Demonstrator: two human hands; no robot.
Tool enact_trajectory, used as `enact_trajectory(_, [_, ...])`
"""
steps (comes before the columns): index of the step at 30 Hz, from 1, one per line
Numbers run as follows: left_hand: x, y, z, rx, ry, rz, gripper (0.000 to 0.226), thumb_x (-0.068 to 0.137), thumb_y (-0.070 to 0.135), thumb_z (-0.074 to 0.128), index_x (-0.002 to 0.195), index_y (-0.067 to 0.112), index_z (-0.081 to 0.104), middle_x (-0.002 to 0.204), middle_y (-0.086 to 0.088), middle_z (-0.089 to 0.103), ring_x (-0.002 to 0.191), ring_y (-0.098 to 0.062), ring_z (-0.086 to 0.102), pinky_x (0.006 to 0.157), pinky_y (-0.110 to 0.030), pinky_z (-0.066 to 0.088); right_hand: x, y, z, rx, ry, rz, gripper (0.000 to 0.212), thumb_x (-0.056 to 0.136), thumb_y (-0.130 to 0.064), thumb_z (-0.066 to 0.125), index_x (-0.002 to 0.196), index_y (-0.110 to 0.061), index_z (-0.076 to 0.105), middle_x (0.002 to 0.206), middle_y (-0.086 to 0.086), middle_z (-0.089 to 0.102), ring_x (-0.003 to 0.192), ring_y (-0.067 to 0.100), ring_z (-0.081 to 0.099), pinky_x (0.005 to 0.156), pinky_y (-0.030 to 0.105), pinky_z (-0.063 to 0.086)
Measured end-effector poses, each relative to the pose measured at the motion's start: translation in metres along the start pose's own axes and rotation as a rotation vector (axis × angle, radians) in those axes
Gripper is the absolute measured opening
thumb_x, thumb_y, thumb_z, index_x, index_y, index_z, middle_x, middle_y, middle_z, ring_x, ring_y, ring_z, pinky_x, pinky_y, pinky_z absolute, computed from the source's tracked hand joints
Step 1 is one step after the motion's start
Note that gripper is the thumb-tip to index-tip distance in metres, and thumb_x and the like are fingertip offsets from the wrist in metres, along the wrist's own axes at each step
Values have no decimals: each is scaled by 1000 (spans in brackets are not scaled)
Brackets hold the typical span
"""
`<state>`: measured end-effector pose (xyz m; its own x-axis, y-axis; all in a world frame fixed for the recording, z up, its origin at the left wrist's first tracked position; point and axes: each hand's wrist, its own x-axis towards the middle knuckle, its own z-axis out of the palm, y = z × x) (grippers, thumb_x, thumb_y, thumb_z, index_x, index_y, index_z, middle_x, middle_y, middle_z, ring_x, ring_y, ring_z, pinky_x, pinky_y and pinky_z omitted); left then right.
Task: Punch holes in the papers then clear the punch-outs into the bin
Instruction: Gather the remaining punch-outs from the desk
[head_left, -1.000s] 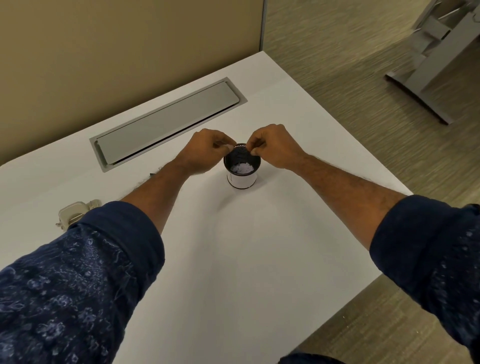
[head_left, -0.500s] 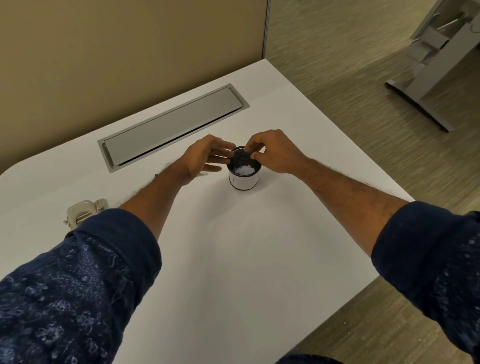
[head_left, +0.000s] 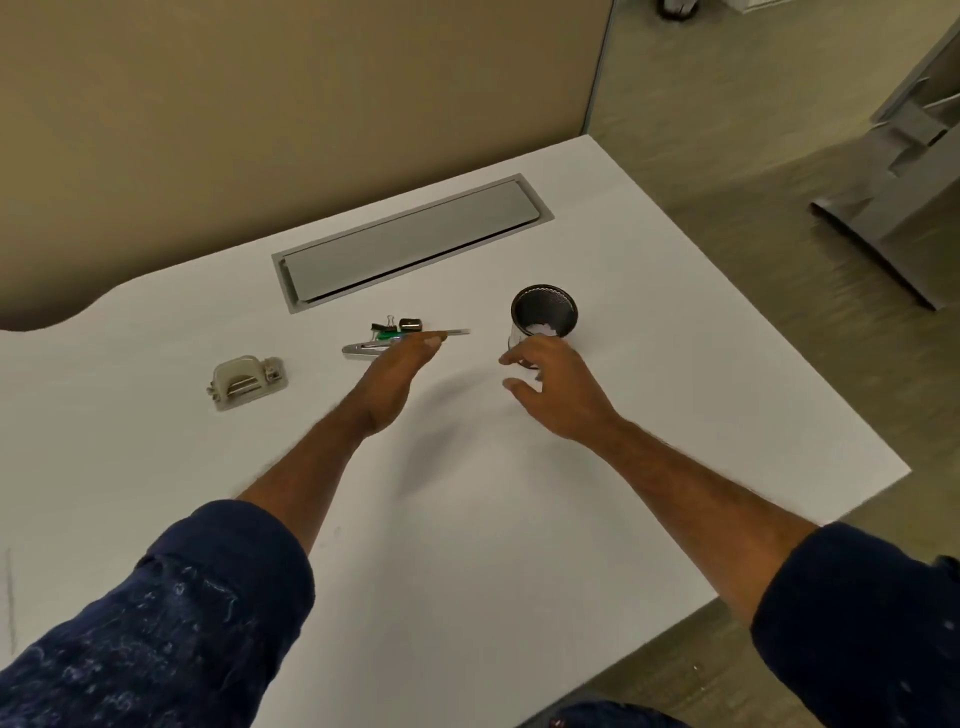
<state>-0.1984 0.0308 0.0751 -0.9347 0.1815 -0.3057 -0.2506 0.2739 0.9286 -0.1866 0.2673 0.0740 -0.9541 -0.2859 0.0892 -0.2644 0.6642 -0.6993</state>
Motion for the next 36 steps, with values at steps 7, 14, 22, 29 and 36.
enact_trajectory(7, [-85, -76, -47, 104, 104, -97, 57, 85, 58, 44, 135, 32, 54, 143, 12, 50, 136, -9, 42, 118, -36, 28, -54, -15, 58, -16, -207, 63, 46, 92, -19, 59, 137, -20, 50, 140, -5, 50, 131, 14, 40, 107, 15, 25])
enact_trajectory(14, [-162, -139, -87, 409, 103, -167, 75, 79, 74, 42, 139, 31, 49, 150, 8, 43, 140, -13, 37, 118, -40, 29, -79, -32, 99, -144, -296, 72, 54, 94, -23, 55, 145, -18, 40, 154, 0, 36, 143, 15, 26, 115, 24, 19])
enact_trajectory(22, [-222, -201, -105, 920, 324, -187, 94, 83, 80, 17, 155, 19, 22, 164, -8, 14, 152, -24, 10, 121, -49, 16, -96, -39, 140, -363, -380, 23, 67, 95, -29, 47, 153, -11, 17, 163, 4, 6, 151, 18, 3, 123, 36, 7])
enact_trajectory(29, [-252, -240, -99, 1035, 372, -244, 100, 82, 88, 17, 156, 25, -8, 164, 0, -20, 150, -19, -21, 121, -53, -4, -109, -47, 188, -563, -314, 117, 87, 92, -68, 21, 154, -10, -1, 162, 7, -11, 150, 22, -11, 122, 44, -1])
enact_trajectory(36, [-251, -247, -90, 1079, 403, -212, 102, 83, 86, 21, 156, 22, -9, 164, -2, -19, 151, -22, -18, 120, -59, -3, -118, -79, 232, -634, -317, 26, 96, 85, -81, 9, 154, -16, -3, 163, 7, -12, 150, 22, -13, 120, 52, -3])
